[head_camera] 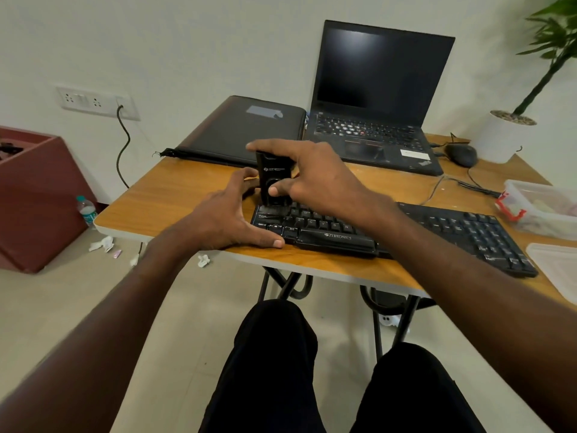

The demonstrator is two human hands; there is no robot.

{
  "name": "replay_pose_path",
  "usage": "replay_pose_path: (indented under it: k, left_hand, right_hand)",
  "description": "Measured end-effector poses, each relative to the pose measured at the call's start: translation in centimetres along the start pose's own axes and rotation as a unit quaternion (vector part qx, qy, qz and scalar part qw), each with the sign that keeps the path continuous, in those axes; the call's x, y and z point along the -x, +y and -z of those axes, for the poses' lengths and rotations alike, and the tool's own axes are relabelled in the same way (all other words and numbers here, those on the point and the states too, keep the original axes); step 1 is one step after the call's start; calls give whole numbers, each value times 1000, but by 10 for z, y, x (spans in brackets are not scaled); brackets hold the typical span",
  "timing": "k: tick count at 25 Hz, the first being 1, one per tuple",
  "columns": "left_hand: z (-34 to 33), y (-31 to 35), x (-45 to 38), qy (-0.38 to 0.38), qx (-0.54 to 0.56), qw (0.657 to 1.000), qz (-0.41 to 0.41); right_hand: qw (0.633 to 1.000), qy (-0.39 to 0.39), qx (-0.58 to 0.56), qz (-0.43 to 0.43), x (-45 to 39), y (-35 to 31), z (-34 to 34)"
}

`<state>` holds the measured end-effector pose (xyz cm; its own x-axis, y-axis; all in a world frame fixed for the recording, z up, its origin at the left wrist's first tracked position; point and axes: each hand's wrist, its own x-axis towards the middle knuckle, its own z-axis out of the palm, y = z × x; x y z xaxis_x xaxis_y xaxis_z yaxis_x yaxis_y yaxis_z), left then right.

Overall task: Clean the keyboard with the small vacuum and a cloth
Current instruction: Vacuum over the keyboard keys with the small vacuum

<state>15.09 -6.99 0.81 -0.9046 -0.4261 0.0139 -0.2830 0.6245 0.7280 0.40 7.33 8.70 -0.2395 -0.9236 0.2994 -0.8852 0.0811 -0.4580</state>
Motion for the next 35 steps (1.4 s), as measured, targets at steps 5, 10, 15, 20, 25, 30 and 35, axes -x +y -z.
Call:
replay_pose_path:
  k: [5,10,15,20,25,30,35]
  left_hand:
    - [1,-1,0,-1,6,1000,-1]
    - [0,-3,-1,-3,7,1000,-2]
    - [1,-1,-1,-5,10,1000,-2]
    - [2,-1,-1,-6,9,1000,-3]
    - [2,-2,-3,-9,16,1000,-6]
    - [-1,-6,-4,-2,20,1000,-8]
    - [-1,-6,-5,-3,9,1000,-5]
  right_hand:
    - [996,-36,31,-73,-7,15,26]
    - [995,-43,43,-75,6,23,26]
    - [996,-23,42,-69,10,20,31]
    - [990,-49,107,-76,19,21,38]
    - [992,-20,99,-74,29,17,34]
    - [993,-8,81,-82,30,21,37]
    - [968,-18,210,-139,26,17,39]
